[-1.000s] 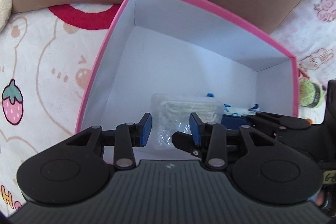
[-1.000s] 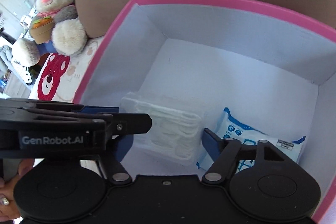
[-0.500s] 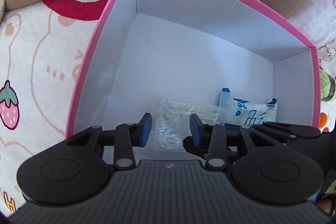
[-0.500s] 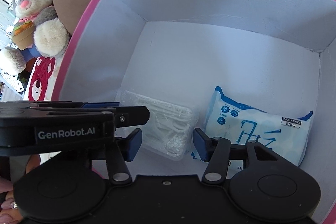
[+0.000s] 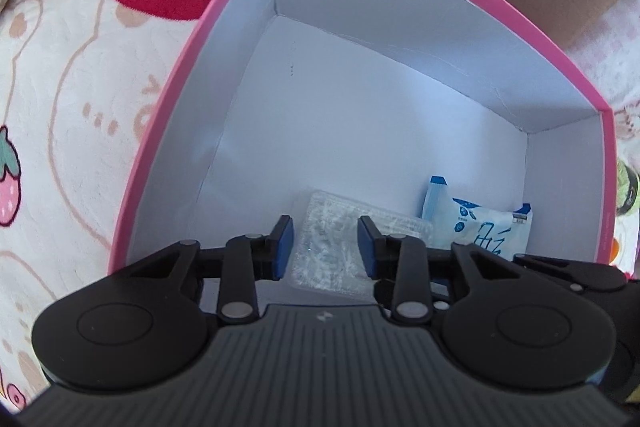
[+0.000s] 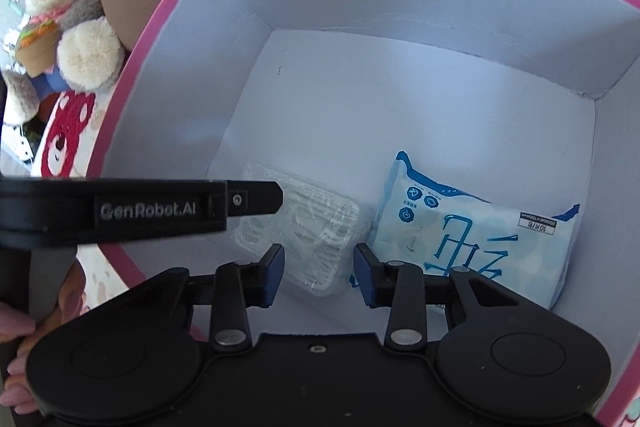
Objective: Organize objects
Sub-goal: 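Lower the floss-pick box into the pink box and open the left gripper, then raise the left tool out of the pink box and pull back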
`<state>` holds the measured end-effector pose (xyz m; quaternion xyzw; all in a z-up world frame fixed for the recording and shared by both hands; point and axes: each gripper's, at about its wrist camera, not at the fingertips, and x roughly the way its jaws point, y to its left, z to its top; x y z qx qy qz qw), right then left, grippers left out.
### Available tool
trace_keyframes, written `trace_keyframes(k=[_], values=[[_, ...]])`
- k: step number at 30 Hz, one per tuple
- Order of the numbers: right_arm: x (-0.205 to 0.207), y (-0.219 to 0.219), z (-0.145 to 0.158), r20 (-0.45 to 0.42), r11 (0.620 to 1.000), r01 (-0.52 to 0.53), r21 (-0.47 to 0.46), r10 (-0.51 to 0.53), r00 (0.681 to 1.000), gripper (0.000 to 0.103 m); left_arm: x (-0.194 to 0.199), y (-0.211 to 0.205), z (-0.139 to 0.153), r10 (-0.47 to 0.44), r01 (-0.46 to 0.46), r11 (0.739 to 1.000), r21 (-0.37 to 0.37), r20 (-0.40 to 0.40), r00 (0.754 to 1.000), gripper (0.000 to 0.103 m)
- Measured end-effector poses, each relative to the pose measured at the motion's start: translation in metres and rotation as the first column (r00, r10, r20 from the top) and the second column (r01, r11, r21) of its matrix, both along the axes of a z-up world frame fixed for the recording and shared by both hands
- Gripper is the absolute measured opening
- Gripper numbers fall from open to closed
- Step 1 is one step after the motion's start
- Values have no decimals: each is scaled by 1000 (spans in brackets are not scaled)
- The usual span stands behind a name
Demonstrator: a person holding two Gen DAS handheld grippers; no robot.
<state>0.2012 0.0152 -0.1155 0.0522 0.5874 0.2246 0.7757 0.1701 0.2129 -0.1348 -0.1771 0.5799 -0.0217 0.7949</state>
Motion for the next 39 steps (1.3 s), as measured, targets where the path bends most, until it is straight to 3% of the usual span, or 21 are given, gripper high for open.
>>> trace_keyframes(k=[3,7,15,30,39], values=[[-3,-6,13,45,999,-34,17,33,998,43,0,-2,-1,3,-3,1000,10,7,1000,31],[-11,-10,28,129,997,-76,-26,79,988,43,-4,-8,0,3,-3,1000,17,6,1000,29],[-23,-35,50,209,995,-97,8,93,973,43,-7,-13,11,-25,23,998,64,33,999,29],[-64,-48,110,312,989,-144,-9,140,940,43,-64,-28,106,-184,168,977,131,117,976,33],[-98,-58,157,388,984,-171,-59,180,904,43,-103,-48,159,-278,244,948,204,156,948,39]])
